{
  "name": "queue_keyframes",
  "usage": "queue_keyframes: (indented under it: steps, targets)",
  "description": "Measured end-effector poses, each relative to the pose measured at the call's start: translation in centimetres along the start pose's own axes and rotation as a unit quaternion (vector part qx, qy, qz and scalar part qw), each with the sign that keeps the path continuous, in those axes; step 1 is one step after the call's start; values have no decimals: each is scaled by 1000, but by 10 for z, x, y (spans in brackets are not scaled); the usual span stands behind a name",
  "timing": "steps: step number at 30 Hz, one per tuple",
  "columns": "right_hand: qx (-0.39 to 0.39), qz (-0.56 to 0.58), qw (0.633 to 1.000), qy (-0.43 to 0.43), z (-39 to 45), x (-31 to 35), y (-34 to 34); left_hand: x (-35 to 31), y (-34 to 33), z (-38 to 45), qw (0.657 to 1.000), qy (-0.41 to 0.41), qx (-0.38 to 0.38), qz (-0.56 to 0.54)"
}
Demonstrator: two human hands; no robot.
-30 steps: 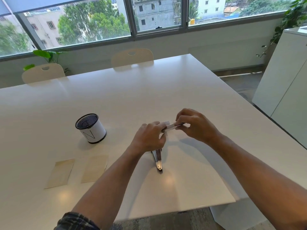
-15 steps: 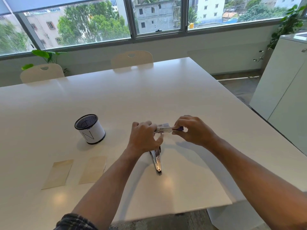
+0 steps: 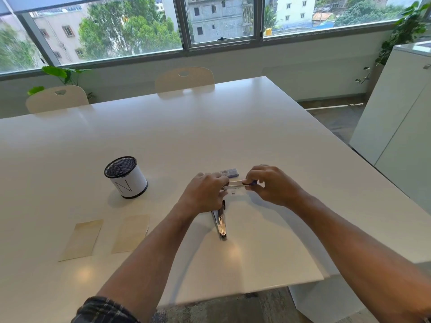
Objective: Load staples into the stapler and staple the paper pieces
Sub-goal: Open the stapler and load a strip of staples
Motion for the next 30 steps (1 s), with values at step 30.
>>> queue_keyframes:
  steps: [30]
  targets:
    - [-70,341,928,-130,-20,-50,-32,15,-13,9,989,34,4,-145]
Point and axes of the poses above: each hand's wrist, its own z-axis towards the middle knuckle, its own y-axis out of the back of the hand, x = y × z, the point moved 9 cm from there along z, towards the middle knuckle, and after that the axes turned 11 degrees about x, right-handed, at the moved point
